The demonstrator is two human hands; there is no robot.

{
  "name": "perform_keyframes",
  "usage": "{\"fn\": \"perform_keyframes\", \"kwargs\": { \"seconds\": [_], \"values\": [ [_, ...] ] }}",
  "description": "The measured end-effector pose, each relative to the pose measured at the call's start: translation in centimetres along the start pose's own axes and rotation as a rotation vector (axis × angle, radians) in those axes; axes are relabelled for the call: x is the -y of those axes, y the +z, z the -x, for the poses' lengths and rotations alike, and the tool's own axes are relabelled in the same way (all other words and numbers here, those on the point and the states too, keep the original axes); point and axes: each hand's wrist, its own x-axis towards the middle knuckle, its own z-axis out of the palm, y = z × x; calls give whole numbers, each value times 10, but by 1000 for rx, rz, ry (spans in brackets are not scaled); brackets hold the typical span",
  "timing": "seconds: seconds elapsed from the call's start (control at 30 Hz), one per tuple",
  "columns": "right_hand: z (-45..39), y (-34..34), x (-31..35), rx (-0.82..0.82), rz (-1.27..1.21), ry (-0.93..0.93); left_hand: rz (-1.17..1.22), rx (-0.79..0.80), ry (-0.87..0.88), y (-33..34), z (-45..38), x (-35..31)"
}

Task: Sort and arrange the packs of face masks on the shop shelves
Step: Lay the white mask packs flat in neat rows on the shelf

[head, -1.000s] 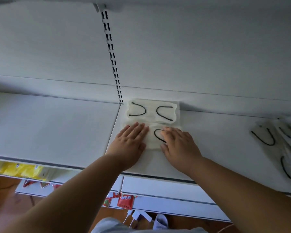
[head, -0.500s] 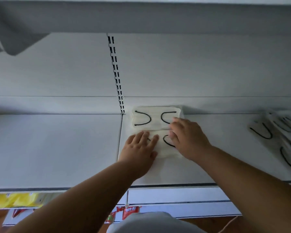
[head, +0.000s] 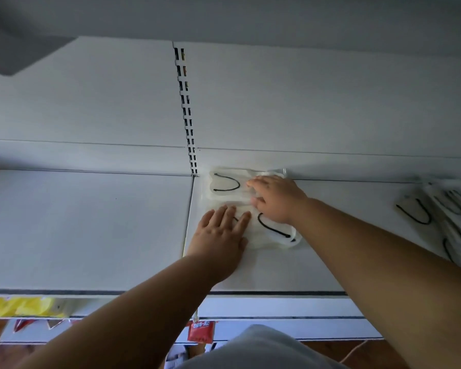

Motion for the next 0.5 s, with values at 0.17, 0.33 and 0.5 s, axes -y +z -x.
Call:
{"fn": "perform_keyframes", "kwargs": {
  "seconds": [0.17,0.33,0.5],
  "values": [
    [19,5,5,-102,21,3,132,-49,18,-15,8,3],
    [67,24,13,-285,24,8,215,-323,-44,-20,7,32],
    [90,40,15,-172,90,-35,4,-84,114,9,10,42]
  ]
}}
